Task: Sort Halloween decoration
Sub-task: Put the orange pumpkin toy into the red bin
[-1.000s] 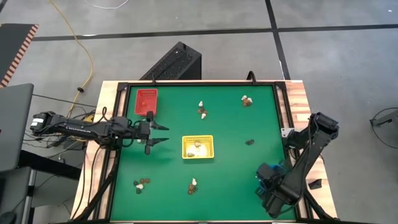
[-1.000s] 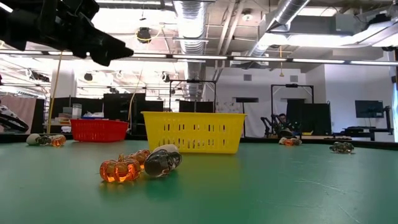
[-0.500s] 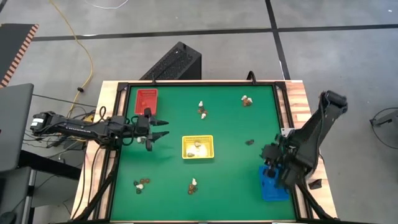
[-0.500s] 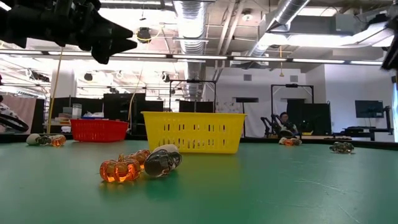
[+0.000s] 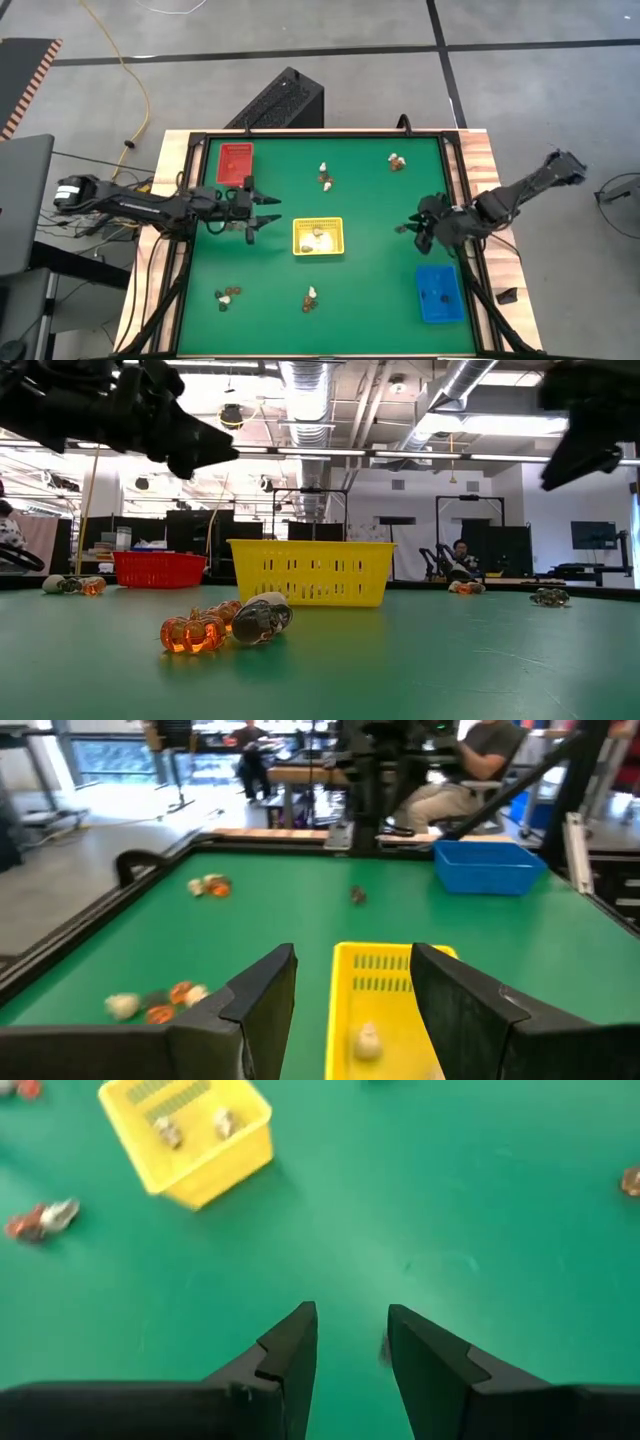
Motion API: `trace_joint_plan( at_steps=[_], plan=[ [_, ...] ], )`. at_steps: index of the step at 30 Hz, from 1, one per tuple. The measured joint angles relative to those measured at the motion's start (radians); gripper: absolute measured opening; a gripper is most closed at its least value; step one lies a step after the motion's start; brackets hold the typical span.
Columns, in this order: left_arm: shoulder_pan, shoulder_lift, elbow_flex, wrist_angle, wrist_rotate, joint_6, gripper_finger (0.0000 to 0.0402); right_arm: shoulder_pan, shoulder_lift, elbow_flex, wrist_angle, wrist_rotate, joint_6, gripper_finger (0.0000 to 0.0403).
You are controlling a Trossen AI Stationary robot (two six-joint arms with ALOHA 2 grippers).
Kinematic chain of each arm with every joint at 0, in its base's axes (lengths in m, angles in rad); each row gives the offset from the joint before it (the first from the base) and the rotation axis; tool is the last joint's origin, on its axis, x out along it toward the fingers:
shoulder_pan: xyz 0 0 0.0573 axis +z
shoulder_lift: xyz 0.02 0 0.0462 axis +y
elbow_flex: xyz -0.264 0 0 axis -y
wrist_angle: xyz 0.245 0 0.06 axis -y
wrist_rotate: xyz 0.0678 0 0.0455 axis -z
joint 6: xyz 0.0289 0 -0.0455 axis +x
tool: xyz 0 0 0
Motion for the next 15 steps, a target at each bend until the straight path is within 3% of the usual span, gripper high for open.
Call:
trace_joint_plan(
  at_steps=[4,8,12,15],
  plan=[
    [0.036,0.144,0.0,0.138,0.04,-0.029,0.0188,-0.12,0.066,0.0,0.119,-0.041,-0.089,0.0156],
    [0.067,0.202,0.002,0.166,0.132,-0.1,0.0188,-0.192,0.136,-0.001,0.185,-0.201,-0.152,0.0156],
    [0.071,0.22,0.002,0.12,0.225,0.044,0.0188,-0.211,0.231,0.001,0.174,-0.255,-0.267,0.0156],
    [0.071,0.22,0.002,0.125,0.222,0.145,0.0188,-0.231,0.298,0.007,0.167,-0.253,-0.282,0.0156]
  ],
)
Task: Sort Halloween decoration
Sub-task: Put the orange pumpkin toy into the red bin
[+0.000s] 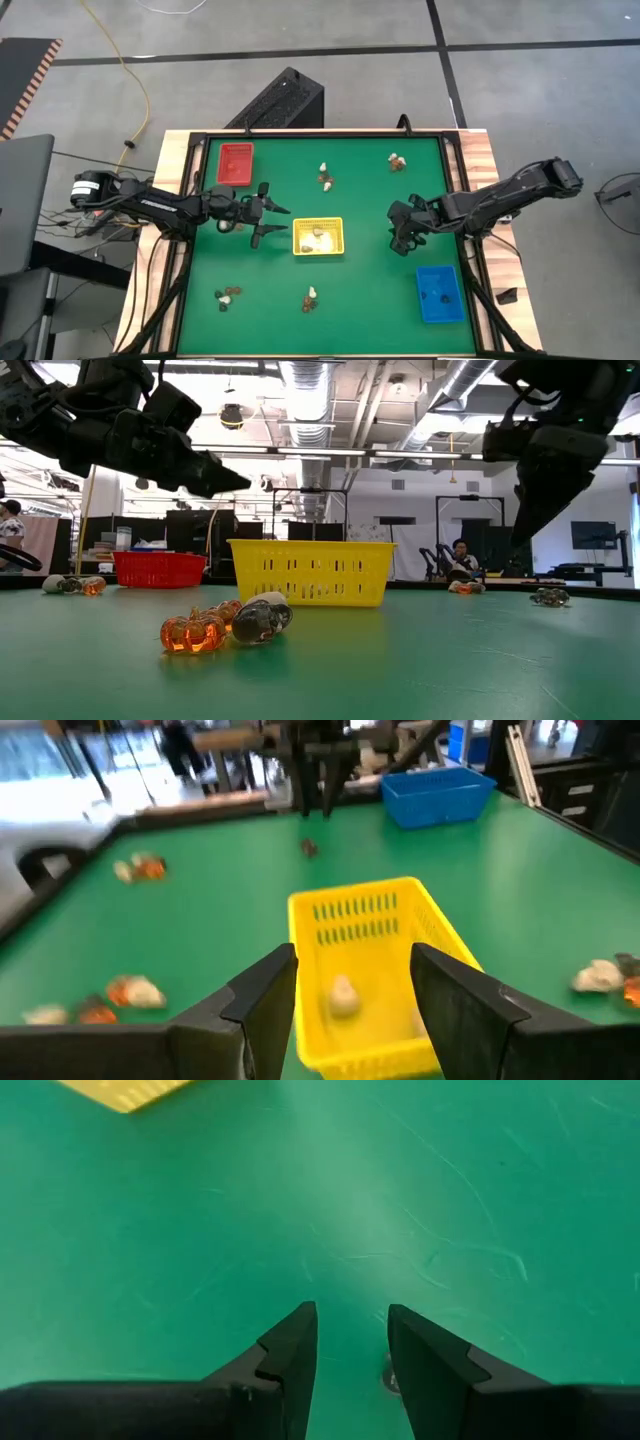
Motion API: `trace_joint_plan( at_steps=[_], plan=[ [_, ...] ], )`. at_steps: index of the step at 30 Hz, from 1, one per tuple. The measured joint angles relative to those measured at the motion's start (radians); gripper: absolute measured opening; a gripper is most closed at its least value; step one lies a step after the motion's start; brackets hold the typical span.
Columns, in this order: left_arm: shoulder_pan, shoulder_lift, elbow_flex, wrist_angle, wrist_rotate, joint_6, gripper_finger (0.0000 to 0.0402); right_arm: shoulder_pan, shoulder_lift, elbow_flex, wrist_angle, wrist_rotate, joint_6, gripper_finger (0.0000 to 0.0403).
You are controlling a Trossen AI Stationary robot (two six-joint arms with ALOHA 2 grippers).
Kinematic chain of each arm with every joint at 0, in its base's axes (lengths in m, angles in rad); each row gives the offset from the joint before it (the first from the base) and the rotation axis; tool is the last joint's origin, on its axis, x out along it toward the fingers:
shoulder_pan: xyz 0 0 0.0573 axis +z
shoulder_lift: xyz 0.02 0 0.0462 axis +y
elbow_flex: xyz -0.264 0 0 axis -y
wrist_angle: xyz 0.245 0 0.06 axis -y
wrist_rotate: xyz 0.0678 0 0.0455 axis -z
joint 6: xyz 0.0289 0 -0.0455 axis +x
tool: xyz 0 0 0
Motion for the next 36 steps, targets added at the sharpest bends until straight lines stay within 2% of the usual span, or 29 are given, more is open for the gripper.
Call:
trace_joint_plan(
  at_steps=[5,10,15,17,19,25,28,32,36],
  plan=[
    [-0.002,-0.014,0.0,0.002,0.006,-0.042,0.0188,-0.027,0.108,0.078,0.065,-0.037,-0.03,0.0156],
    [-0.037,-0.015,0.0,-0.062,0.124,-0.136,0.0188,-0.004,0.215,0.167,0.29,-0.031,-0.225,0.0168],
    [-0.088,-0.043,0.002,-0.178,0.118,-0.209,0.0188,0.015,0.304,0.269,0.342,-0.025,-0.318,0.0179],
    [-0.101,-0.09,0.03,-0.313,0.092,-0.255,0.0188,0.02,0.335,0.296,0.341,-0.014,-0.348,0.018],
    [-0.117,-0.154,0.077,-0.515,0.025,-0.283,0.0188,0.021,0.366,0.321,0.339,0.001,-0.395,0.018],
    [-0.179,-0.258,0.272,-1.196,-0.367,-0.435,0.0188,-0.011,0.418,0.369,0.368,0.002,-0.605,0.018],
    [-0.181,-0.258,0.337,-1.455,-0.423,-0.574,0.0188,-0.045,0.421,0.375,0.408,0.003,-0.695,0.018],
    [-0.182,-0.219,0.343,-1.549,-0.388,-0.638,0.0188,-0.097,0.419,0.375,0.425,0.001,-0.749,0.018],
    [-0.181,-0.15,0.343,-1.557,-0.37,-0.59,0.0188,-0.138,0.42,0.375,0.401,-0.003,-0.723,0.018]
  ],
)
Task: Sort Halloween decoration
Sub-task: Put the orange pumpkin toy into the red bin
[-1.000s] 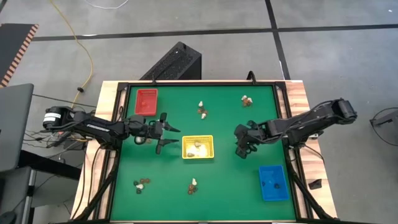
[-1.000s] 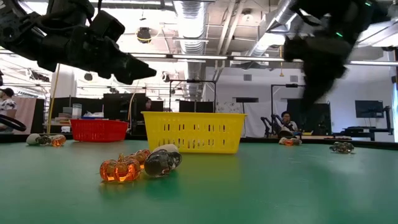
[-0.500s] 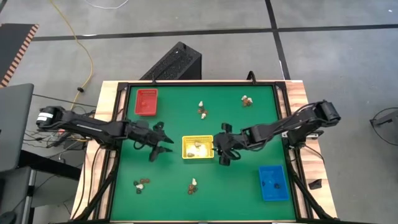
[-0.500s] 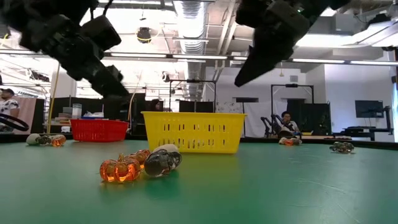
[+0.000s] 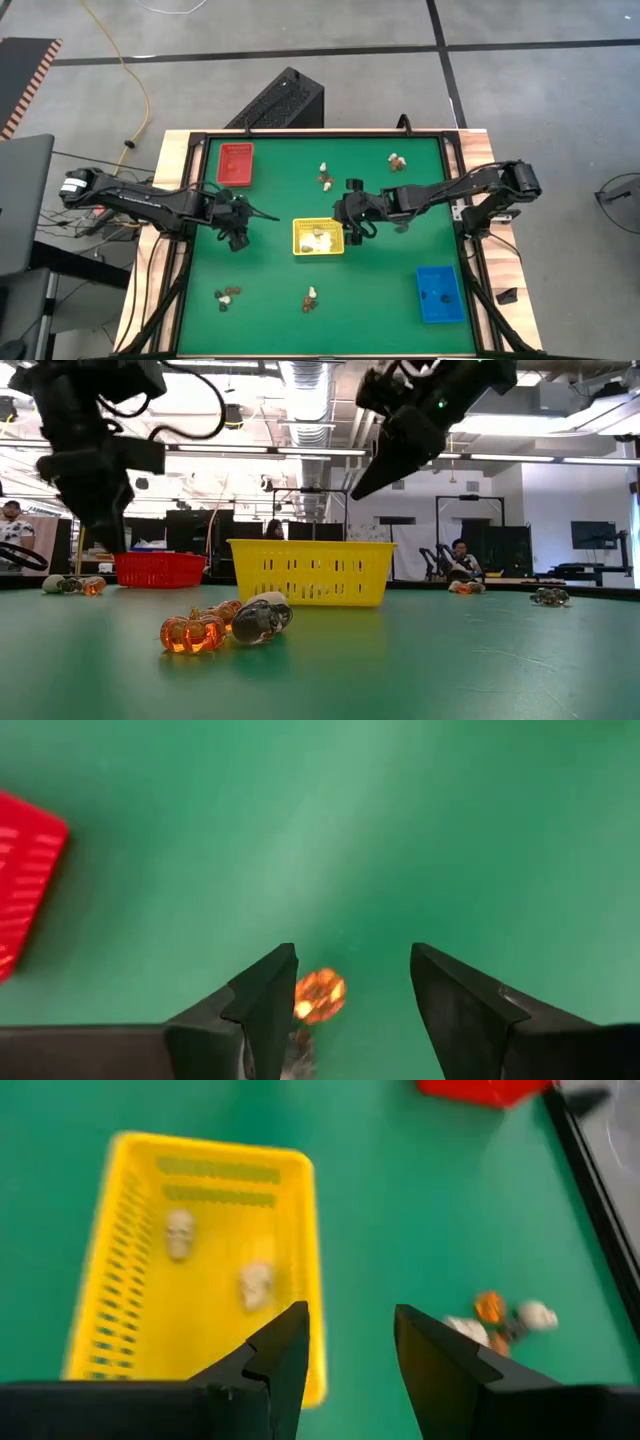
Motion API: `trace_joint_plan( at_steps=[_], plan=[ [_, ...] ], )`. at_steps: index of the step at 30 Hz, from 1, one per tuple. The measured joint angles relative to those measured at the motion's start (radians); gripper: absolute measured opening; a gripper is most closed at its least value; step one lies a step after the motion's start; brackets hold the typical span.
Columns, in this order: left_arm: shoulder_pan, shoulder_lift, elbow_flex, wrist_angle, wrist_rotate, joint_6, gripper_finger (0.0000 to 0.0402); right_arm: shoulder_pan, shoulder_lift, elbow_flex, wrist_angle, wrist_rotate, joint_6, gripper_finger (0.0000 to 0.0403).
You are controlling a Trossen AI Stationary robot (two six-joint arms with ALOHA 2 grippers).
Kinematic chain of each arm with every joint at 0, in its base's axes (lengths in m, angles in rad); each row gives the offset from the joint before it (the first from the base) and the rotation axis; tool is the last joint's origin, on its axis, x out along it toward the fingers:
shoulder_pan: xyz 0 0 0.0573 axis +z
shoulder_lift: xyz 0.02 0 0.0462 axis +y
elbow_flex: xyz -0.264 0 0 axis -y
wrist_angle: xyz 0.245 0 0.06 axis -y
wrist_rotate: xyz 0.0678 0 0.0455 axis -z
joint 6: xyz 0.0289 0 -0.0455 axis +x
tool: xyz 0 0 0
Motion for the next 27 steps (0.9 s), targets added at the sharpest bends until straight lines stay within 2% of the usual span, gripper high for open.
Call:
trace_joint_plan(
  at_steps=[5,7,17,21,27],
  plan=[
    [0.02,0.098,0.0,-0.006,-0.1,0.022,0.0188,-0.016,0.0,0.0,-0.024,-0.001,0.013,0.018],
    [0.05,0.126,0.0,-0.009,-0.097,0.026,0.0188,-0.015,0.0,0.0,-0.022,-0.003,0.008,0.018],
    [0.191,0.129,0.0,0.002,0.079,0.17,0.0188,-0.016,0.0,0.0,-0.015,-0.004,-0.01,0.018],
    [0.198,0.128,0.0,0.016,0.16,0.206,0.0188,-0.016,0.0,0.0,-0.016,-0.004,-0.01,0.018],
    [0.191,0.128,0.0,0.019,0.203,0.224,0.0188,-0.016,0.0,0.0,-0.016,-0.005,-0.01,0.018]
  ],
)
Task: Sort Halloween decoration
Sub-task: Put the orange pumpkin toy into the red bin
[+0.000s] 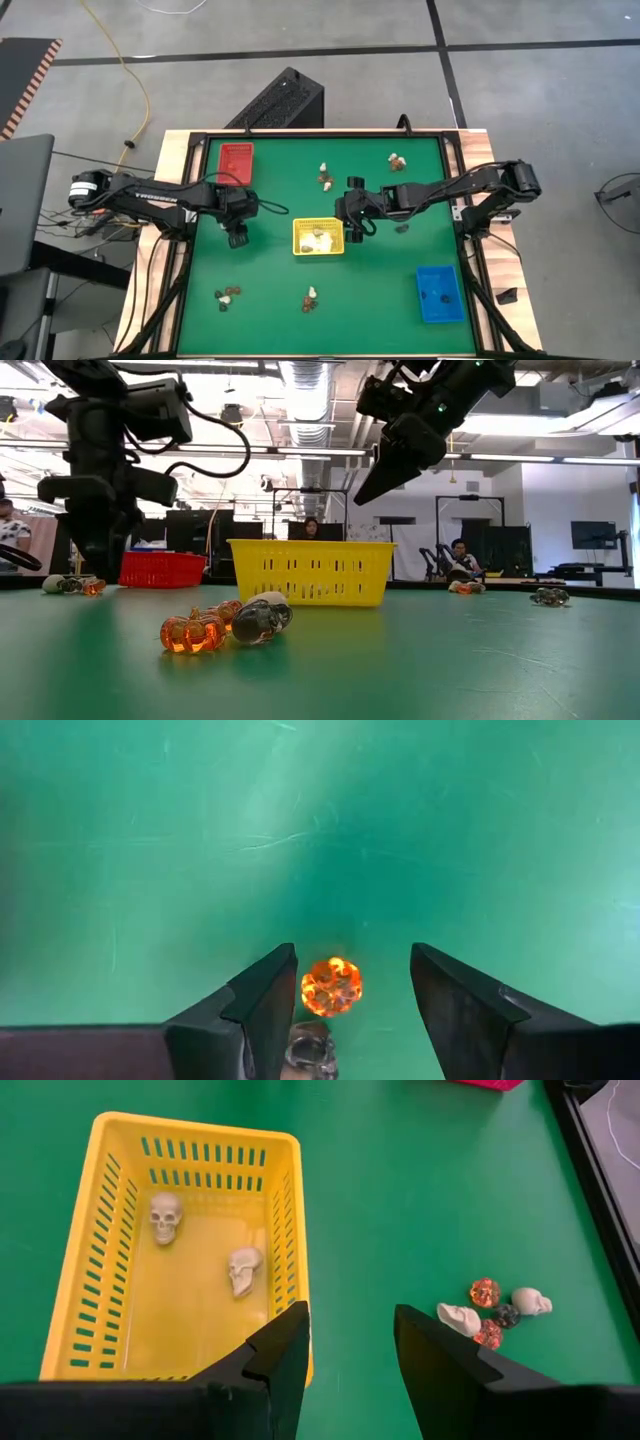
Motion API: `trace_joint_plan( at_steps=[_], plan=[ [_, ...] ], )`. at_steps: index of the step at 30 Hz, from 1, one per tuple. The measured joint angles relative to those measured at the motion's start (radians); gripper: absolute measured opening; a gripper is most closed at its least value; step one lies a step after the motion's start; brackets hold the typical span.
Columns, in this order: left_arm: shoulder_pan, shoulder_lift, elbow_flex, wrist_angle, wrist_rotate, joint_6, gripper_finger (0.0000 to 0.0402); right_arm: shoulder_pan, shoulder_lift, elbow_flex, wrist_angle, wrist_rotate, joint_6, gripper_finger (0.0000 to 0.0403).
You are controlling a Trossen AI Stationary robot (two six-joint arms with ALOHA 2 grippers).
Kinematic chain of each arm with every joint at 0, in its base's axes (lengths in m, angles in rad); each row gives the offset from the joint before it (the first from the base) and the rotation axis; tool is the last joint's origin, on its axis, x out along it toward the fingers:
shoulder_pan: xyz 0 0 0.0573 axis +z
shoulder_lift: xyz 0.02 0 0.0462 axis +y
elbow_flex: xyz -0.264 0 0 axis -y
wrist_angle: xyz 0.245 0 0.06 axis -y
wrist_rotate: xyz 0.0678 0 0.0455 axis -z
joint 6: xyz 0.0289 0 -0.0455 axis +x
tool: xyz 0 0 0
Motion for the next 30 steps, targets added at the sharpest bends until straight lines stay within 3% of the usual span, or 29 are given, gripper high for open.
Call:
trace_joint_plan(
  at_steps=[30],
  plan=[
    [0.0,0.057,-0.018,-0.015,-0.045,-0.036,0.0188,0.001,0.0,0.0,-0.003,-0.001,0.0,0.018]
  ],
)
